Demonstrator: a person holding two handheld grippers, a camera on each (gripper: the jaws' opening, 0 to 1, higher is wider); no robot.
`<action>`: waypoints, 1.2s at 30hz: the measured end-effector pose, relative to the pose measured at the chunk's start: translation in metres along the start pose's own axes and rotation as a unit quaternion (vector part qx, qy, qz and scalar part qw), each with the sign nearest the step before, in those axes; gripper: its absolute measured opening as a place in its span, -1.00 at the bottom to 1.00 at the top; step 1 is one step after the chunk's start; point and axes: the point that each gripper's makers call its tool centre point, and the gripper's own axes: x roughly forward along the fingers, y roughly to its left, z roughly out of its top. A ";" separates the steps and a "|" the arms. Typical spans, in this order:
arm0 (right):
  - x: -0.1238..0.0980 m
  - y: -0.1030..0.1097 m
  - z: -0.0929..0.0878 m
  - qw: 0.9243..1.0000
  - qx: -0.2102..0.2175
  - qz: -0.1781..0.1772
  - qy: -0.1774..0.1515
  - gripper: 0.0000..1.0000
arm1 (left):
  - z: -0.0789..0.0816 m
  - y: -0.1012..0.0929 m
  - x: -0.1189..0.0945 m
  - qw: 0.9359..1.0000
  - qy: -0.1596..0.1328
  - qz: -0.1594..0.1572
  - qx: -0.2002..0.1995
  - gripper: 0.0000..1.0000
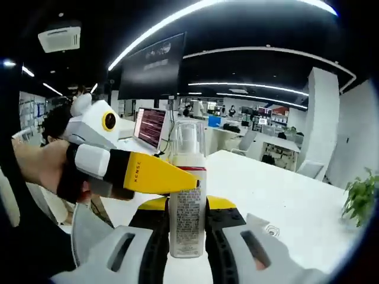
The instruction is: Arrange the skincare products in the storage area until every visible bottle or jar stands upright without overlapping.
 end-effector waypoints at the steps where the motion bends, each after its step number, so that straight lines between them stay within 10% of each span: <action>1: 0.000 -0.002 0.000 1.000 -0.017 -0.009 0.001 -0.57 | -0.001 0.000 0.001 1.000 -0.006 0.011 0.002 -0.71; 7: 0.002 -0.002 0.004 0.981 -0.190 -0.045 0.005 -0.56 | 0.007 0.010 -0.001 0.990 -0.046 0.115 0.067 -0.64; 11: 0.002 0.001 0.016 0.992 -0.118 -0.014 -0.041 -0.56 | 0.019 0.010 -0.003 0.992 -0.050 0.096 0.059 -0.65; 15: 0.002 -0.002 0.017 0.989 -0.140 -0.018 -0.034 -0.56 | 0.020 0.012 0.000 0.993 -0.045 0.088 0.061 -0.66; 25: -0.004 0.014 0.017 0.994 -0.090 0.046 -0.040 -0.51 | 0.013 0.004 -0.009 0.997 0.010 0.000 0.082 -0.65; 36: -0.017 0.045 0.039 0.982 -0.008 0.170 -0.079 -0.49 | 0.023 -0.021 -0.035 0.978 0.055 -0.130 0.153 -0.67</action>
